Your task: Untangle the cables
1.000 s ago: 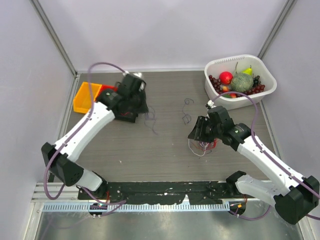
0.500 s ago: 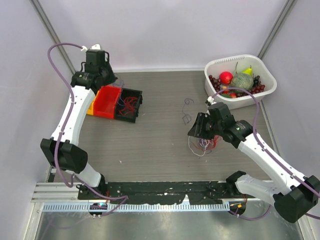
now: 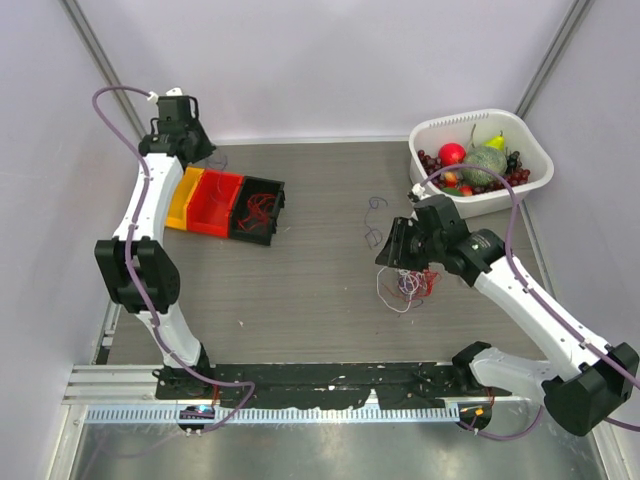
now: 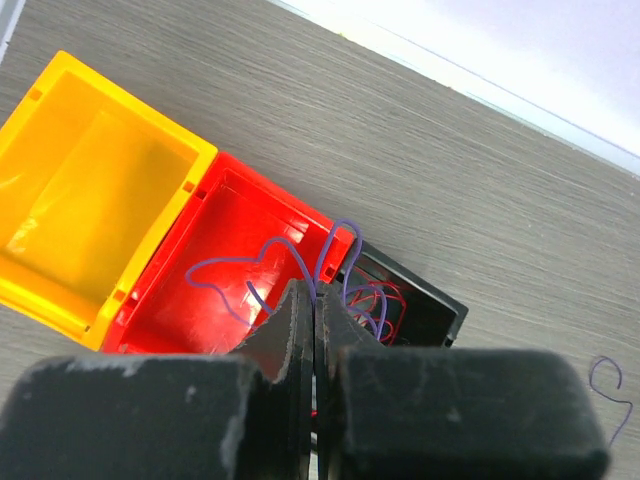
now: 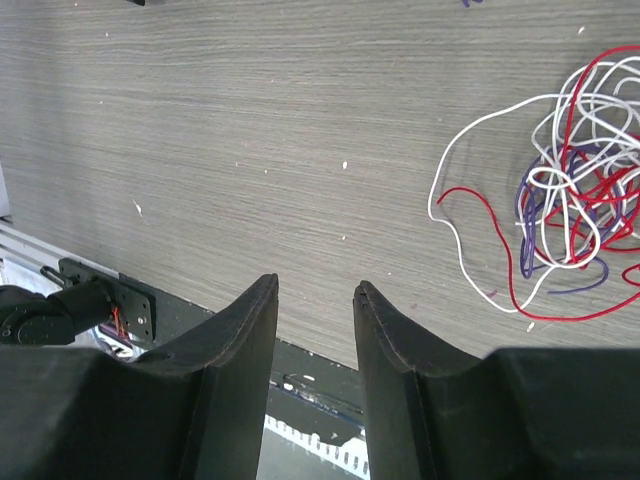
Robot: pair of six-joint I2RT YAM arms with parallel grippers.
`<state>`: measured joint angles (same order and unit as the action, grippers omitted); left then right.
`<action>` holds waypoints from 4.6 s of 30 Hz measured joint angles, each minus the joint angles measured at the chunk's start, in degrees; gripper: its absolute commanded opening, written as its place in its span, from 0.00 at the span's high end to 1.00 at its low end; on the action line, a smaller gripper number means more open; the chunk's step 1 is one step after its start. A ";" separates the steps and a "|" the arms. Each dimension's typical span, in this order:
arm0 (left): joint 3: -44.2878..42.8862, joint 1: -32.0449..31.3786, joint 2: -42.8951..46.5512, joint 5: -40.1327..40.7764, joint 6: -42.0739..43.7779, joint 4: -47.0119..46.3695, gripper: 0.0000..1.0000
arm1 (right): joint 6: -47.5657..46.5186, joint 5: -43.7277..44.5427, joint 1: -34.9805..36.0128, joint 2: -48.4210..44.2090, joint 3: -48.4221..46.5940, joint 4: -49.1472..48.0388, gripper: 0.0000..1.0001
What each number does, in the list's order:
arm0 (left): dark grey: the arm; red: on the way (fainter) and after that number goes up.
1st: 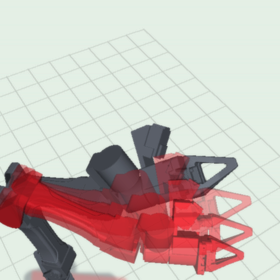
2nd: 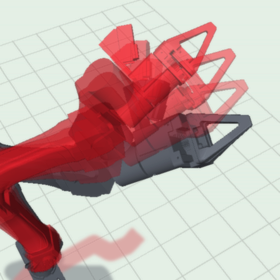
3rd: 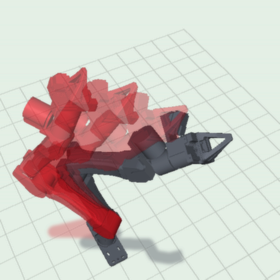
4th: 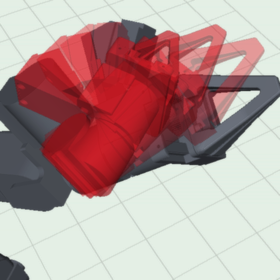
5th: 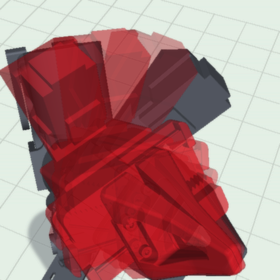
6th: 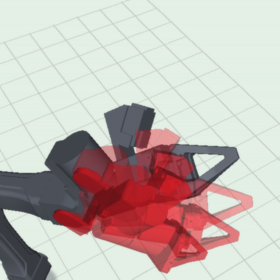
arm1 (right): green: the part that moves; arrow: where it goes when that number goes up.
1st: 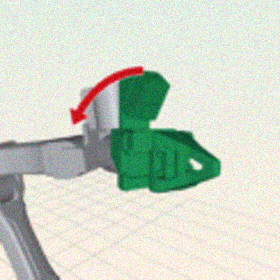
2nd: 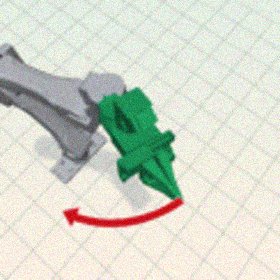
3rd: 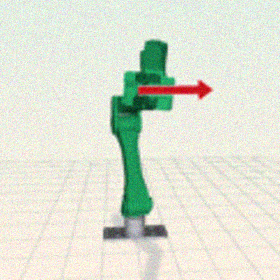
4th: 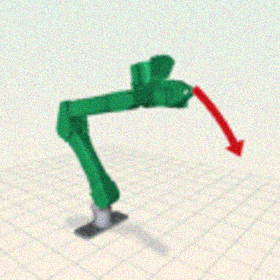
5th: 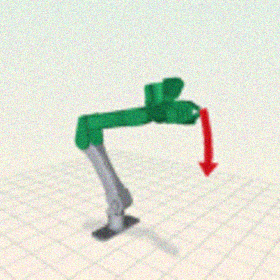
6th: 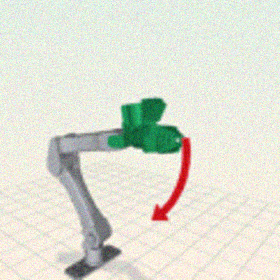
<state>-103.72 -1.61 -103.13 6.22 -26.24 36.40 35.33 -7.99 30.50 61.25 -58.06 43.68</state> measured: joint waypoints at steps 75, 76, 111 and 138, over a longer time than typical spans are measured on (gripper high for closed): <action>54.16 -29.14 56.37 -19.39 -15.30 5.66 0.24 | -12.76 -0.63 9.07 43.71 -21.00 -5.22 0.99; 54.14 -29.14 56.35 -19.87 -15.26 4.37 0.24 | -11.74 -2.99 10.75 41.86 -19.37 -6.36 0.99; 52.02 -30.91 42.25 -50.03 -13.55 -34.40 0.36 | 4.57 -48.13 6.16 21.05 -4.33 -27.41 0.99; 49.13 -29.07 44.00 -11.85 -16.31 0.79 0.18 | 0.11 -8.96 15.76 34.60 -13.88 -7.93 0.41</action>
<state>-54.59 -30.68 -59.13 -5.63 -42.54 37.19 35.44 -16.95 46.26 95.85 -71.94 35.75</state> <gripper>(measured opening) 0.812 0.592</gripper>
